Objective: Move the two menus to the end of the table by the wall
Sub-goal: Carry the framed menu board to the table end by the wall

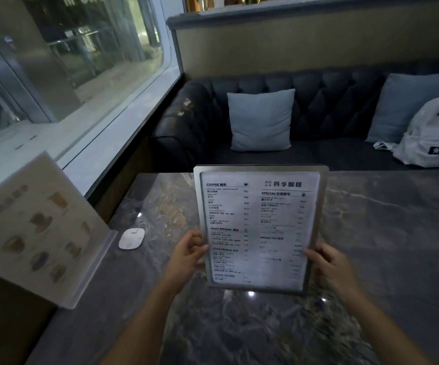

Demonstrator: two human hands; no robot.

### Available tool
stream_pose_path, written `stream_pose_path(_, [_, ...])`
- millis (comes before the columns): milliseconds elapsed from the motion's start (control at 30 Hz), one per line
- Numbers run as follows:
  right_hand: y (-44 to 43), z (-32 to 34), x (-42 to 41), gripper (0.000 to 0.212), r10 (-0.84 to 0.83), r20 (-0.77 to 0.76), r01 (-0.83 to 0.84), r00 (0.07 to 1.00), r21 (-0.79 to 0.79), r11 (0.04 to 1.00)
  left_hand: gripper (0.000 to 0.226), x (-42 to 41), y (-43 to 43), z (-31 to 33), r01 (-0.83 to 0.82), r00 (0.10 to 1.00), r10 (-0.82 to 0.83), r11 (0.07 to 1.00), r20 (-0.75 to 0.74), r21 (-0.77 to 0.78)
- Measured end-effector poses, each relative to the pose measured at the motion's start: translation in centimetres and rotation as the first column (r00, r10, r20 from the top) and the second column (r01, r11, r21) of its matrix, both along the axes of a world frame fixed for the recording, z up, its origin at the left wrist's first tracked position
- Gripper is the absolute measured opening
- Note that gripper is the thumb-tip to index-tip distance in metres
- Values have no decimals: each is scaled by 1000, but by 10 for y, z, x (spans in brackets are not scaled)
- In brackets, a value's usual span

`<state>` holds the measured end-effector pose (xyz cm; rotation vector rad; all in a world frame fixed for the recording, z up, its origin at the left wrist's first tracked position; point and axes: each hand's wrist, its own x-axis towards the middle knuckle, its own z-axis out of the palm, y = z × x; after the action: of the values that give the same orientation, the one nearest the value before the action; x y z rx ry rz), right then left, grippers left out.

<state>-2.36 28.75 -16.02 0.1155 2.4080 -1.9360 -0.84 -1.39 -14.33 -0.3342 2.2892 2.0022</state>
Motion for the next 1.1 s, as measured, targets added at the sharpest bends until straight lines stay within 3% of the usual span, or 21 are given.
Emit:
stream_pose_path(267, [0, 2, -4, 13, 71, -3, -71, 998, 4, 998, 9, 19, 9, 9, -41, 999, 37, 992, -35, -121])
stream_pose_path(533, [-31, 20, -3, 20, 200, -60, -202, 978, -25, 979, 24, 78, -12, 22, -174, 979, 162, 980, -122, -94])
stream_pose_path(733, [-94, 35, 6, 21, 362, -92, -364, 928, -12, 931, 37, 137, -50, 33, -350, 926, 327, 930, -187, -107])
stream_pose_path(933, [-172, 35, 25, 18, 470, -135, -472, 872, 19, 881, 44, 195, -102, 30, -516, 854, 502, 850, -138, -106])
stream_pose_path(1100, [-243, 34, 42, 17, 584, -59, -586, 810, -16, 810, 30, 248, -138, 29, -639, 767, 631, 768, -116, -46])
